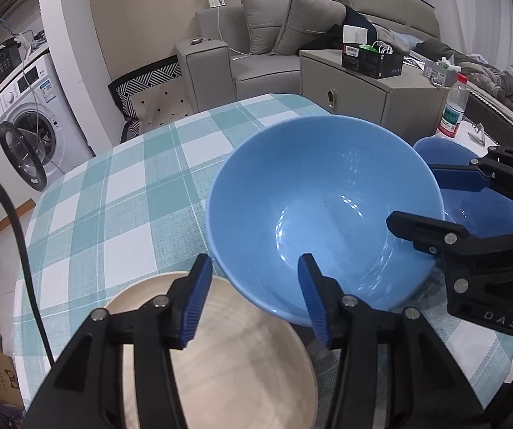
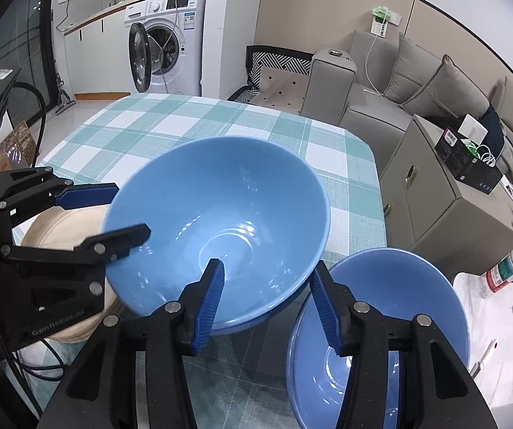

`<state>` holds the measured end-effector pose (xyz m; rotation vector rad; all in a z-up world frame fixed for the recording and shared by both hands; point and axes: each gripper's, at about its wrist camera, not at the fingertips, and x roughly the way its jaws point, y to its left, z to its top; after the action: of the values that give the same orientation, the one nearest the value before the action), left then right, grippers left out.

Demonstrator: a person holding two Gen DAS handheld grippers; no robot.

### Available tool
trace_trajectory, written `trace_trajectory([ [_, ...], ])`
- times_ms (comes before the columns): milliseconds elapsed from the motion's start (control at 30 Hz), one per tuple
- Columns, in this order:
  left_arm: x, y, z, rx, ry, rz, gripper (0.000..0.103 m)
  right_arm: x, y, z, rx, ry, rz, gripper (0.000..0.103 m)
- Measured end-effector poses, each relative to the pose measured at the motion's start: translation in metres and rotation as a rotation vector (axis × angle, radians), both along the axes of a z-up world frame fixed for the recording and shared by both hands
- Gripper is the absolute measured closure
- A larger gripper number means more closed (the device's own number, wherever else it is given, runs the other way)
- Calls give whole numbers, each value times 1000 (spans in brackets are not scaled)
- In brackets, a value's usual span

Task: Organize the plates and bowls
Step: 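Open both grippers to release the blue bowl inside the other bowl, then move both grippers to the rim of the remaining blue bowl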

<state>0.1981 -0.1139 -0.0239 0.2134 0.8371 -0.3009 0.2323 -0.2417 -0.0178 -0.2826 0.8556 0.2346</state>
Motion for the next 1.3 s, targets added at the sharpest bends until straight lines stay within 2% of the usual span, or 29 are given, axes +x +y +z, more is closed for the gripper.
trace_trajectory([
  [300, 1, 3, 3, -19, 2, 11, 42, -4, -3, 6, 18, -29, 12, 22],
  [367, 1, 4, 3, -20, 2, 19, 29, -5, -5, 8, 34, -35, 8, 18],
  [400, 0, 5, 4, -22, -3, 26, 14, -5, -7, 9, 46, -36, 5, 18],
  [467, -2, 7, 6, -21, -30, 43, 7, -5, -13, 11, 68, -38, -1, 14],
  [567, -2, 9, 9, -46, -24, 37, 6, -6, -21, 15, 88, -49, -23, 5],
  [667, -3, 9, 14, -60, -27, 40, 6, -10, -31, 19, 104, -63, -42, 2],
  [967, -18, -8, 31, -77, -56, 3, 4, -33, -62, 35, 156, -126, -117, 1],
  [1300, -33, -39, 38, -80, -58, -60, 4, -67, -108, 43, 198, -183, -215, 1],
])
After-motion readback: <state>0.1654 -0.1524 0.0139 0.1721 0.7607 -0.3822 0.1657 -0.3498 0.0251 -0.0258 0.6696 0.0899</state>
